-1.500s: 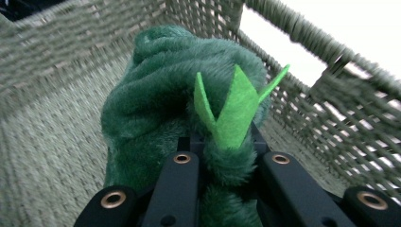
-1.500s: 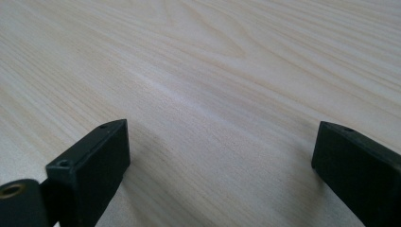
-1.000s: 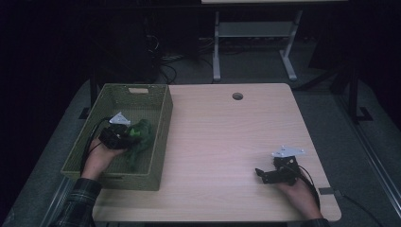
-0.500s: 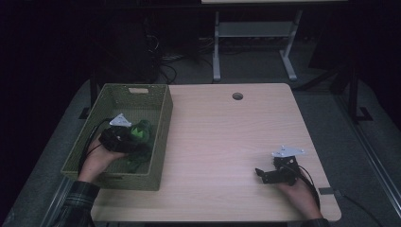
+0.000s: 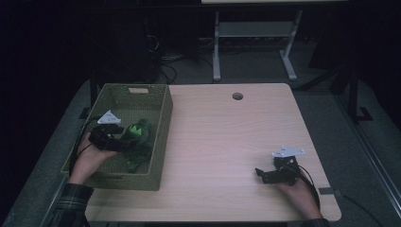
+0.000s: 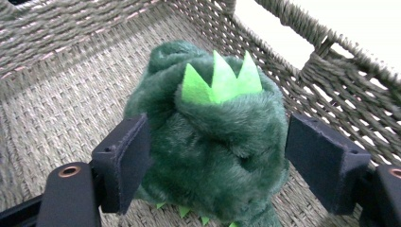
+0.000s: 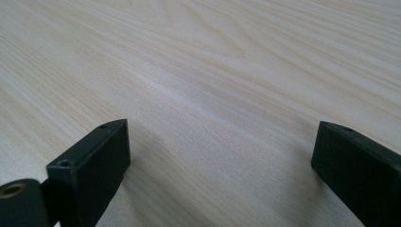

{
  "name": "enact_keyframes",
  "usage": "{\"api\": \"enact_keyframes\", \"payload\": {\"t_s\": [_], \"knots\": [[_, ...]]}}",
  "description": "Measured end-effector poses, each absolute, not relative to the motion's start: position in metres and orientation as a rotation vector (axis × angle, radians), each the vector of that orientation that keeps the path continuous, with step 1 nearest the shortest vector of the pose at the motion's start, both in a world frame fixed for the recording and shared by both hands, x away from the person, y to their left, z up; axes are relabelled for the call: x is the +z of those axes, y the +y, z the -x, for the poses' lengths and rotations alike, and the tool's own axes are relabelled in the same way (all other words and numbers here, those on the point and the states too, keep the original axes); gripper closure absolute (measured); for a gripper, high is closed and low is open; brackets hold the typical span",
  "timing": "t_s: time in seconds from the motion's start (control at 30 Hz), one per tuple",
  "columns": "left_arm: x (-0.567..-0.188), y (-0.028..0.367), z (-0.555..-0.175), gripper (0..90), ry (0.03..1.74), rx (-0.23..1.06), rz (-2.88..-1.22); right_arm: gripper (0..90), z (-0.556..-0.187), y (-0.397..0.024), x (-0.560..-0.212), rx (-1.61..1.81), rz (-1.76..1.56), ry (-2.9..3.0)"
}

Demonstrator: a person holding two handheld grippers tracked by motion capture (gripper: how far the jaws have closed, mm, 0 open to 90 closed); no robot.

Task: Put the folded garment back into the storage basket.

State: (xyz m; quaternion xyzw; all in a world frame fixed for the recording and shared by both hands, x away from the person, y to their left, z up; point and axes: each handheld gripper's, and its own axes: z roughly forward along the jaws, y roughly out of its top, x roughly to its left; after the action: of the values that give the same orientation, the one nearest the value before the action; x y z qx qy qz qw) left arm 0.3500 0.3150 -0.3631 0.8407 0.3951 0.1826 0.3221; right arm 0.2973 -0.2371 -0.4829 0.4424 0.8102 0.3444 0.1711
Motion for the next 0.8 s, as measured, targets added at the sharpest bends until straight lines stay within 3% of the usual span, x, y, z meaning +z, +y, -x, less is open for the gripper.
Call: {"api": "enact_keyframes", "payload": {"t_s": [0.4, 0.8], "knots": [[-0.343, 0.301, -0.345, 12.9, 0.981, 0.43, -2.131, 4.9, -0.297, -0.237, -0.483, 0.978, -1.256, 2.301], [-0.322, 0.261, -0.346, 12.7, 0.887, 0.395, -2.107, 4.9, -0.297, -0.237, -0.483, 0.978, -1.256, 2.3]]}}
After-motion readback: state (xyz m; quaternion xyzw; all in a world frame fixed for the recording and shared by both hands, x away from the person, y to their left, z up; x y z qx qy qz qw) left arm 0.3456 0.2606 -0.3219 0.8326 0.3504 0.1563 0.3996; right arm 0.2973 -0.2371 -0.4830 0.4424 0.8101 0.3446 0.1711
